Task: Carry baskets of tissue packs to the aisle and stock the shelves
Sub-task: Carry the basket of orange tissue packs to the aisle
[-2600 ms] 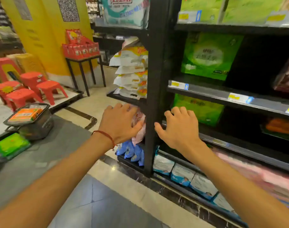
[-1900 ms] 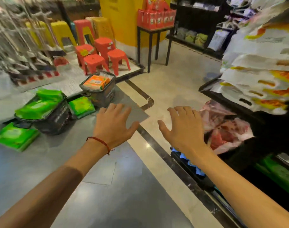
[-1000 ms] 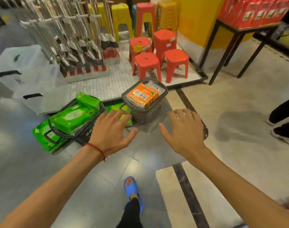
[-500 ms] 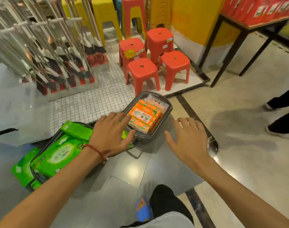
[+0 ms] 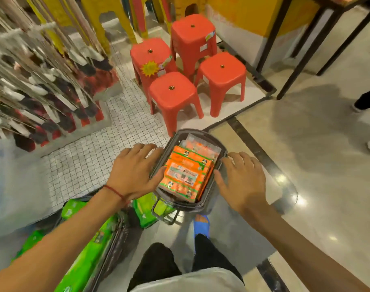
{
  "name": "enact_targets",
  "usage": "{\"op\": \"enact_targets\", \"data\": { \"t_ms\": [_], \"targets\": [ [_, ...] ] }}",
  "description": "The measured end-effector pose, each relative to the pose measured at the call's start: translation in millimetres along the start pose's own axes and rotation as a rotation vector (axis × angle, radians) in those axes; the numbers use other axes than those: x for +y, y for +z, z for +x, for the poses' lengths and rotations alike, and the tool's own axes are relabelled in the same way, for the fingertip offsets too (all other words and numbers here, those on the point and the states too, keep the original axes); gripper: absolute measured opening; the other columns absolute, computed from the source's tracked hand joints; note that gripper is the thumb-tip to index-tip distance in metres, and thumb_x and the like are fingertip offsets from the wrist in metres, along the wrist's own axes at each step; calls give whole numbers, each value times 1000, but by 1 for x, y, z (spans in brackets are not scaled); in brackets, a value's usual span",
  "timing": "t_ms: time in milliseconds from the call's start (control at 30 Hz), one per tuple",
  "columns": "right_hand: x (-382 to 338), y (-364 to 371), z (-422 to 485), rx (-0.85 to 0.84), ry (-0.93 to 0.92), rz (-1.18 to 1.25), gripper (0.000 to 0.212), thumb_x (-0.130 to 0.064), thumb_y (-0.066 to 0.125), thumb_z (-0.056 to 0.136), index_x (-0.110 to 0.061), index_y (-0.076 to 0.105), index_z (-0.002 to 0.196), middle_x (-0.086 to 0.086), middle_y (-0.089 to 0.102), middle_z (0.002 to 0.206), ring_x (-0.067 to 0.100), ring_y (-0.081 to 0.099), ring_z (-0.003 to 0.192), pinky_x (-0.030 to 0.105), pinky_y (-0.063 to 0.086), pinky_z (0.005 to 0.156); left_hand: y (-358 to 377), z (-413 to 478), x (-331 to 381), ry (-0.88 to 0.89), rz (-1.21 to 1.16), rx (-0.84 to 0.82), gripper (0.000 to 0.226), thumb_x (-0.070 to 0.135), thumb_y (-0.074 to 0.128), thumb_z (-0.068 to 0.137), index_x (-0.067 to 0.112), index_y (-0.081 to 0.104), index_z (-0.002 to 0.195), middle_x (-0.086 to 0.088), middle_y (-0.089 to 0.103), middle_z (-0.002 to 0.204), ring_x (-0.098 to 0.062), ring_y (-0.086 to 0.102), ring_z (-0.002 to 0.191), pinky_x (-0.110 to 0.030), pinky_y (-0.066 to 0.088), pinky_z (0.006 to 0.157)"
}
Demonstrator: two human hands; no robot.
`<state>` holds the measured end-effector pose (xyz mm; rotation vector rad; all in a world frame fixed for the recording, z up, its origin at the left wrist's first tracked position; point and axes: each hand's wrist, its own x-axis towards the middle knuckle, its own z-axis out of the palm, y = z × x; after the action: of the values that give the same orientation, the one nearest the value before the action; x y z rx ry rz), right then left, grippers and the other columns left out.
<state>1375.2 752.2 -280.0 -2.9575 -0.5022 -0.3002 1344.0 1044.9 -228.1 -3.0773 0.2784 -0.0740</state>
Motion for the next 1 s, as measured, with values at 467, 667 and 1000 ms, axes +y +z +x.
{"op": "enact_targets", "data": {
  "t_ms": [467,667,1000],
  "targets": [
    [-33,106,29,-119,458,31,35,-37,54,100,-11,70,117,10,71,120,35,65,112,47,50,91,149,128,-99,249,-133,-135,53,53,48,92,19,62,129,0,66,120,-27,60,104,-41,50,73],
    [-44,216,11,-184,566,97,36,-36,47,102,-11,66,120,10,66,122,34,58,114,48,46,94,273,127,-114,277,-204,-212,52,48,47,91,15,62,128,-5,64,124,-32,60,102,-45,54,71],
    [3,427,-21,-305,750,223,47,-39,45,110,-21,48,153,22,45,155,42,46,133,53,45,107,486,130,-144,-87,-467,-221,55,41,47,97,22,45,148,-8,37,154,-33,47,130,-52,50,95]
  ]
}}
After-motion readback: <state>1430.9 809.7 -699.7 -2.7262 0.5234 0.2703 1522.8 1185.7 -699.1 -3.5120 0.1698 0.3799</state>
